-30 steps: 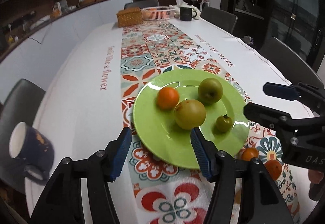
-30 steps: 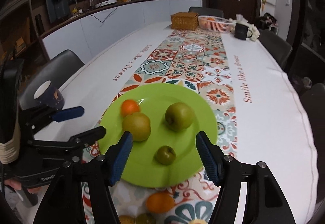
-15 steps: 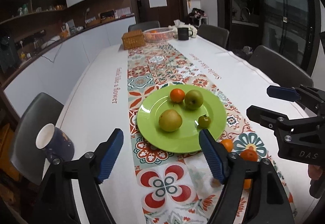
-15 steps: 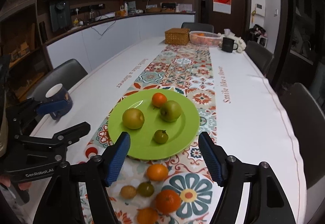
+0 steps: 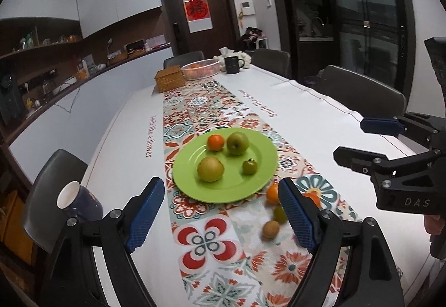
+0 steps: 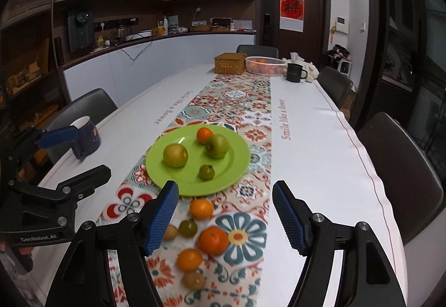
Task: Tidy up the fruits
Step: 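Open both tools and move them back toward the remaining fruits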
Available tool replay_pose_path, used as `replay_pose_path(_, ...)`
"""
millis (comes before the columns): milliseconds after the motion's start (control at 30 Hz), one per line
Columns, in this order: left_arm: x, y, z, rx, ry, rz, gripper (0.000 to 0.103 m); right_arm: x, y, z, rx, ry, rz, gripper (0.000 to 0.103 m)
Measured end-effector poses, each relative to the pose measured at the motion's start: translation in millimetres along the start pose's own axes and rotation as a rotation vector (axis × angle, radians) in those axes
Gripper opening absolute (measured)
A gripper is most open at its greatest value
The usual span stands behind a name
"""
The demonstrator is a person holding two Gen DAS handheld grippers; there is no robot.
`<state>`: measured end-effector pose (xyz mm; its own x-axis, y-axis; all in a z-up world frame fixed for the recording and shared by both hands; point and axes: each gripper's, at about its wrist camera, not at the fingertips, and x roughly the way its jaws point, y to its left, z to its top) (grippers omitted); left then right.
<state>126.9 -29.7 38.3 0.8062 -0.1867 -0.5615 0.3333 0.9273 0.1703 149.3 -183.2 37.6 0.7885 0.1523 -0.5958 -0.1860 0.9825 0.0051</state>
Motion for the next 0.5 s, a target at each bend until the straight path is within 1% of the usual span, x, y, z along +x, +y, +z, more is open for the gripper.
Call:
replay_pose_path(267, -6.2, -12.2, -20.0, 0.025, 0.001, -0.037, 0.084, -12.0, 2.8, -31.0, 0.011, 0.06, 0.007, 0.07)
replay_pose_path(467, -7.1, -18.5, -42.6, 0.067, 0.01, -0.058, 0.084, -9.6, 15.2, -57.8, -0.009, 0.129, 0.02, 0.07)
replay_pose_path(500, -6.1, -19.4, -46.1, 0.075, 0.014, -0.06, 0.084, -7.0, 19.0, -64.6, -0.014, 0.153, 0.027, 0.07)
